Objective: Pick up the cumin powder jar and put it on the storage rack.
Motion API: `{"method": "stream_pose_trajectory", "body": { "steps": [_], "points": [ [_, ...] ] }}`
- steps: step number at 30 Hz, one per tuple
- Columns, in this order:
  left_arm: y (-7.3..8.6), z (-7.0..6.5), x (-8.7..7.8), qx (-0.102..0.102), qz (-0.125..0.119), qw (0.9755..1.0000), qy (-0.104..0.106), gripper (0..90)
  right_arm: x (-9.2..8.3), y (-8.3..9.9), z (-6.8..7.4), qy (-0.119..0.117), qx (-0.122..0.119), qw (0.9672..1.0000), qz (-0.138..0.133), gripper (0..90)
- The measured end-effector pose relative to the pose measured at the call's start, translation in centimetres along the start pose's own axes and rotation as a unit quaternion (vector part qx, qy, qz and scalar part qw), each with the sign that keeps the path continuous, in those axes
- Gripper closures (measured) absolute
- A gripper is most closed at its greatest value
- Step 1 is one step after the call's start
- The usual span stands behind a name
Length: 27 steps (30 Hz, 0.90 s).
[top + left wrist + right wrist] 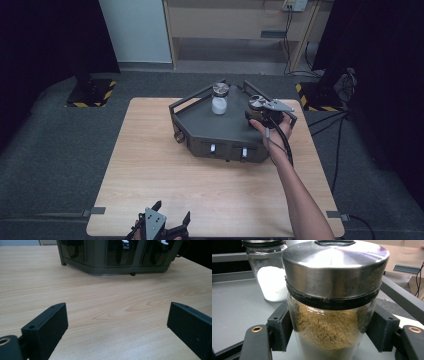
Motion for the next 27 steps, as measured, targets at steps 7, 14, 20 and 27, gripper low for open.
{"method": "stream_pose_trajectory", "body": {
  "steps": [7,14,20,27],
  "points": [
    [0.0,-0.1,0.0,0.000,0.003,1.0000,0.003,2.4,0.0,0.0,0.1,0.002,0.003,1.0000,0.001,30.4],
    [0.0,0.0,0.0,0.001,0.000,1.0000,0.003,2.4,0.0,0.0,0.0,-0.001,0.009,1.0000,0.001,27.4],
    [0.0,-0.1,-0.1,0.002,-0.002,1.0000,0.003,2.4,-1.1,0.4,-0.2,-0.003,0.030,0.9995,0.003,13.5],
    [0.0,-0.3,-0.1,0.004,-0.004,1.0000,0.000,2.4,-3.3,1.3,0.1,-0.007,0.022,0.9996,-0.017,13.4]
  ]
}}
Point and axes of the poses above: each handheld gripper's, and its own axes: x roughly forward along the jaws, y roughly out of its underside, z roughly to its left, the point moved 3 cm from there along x, roughly forward along the jaws, and after that the axes turned 5 degrees about z, right-handed, at the moved point
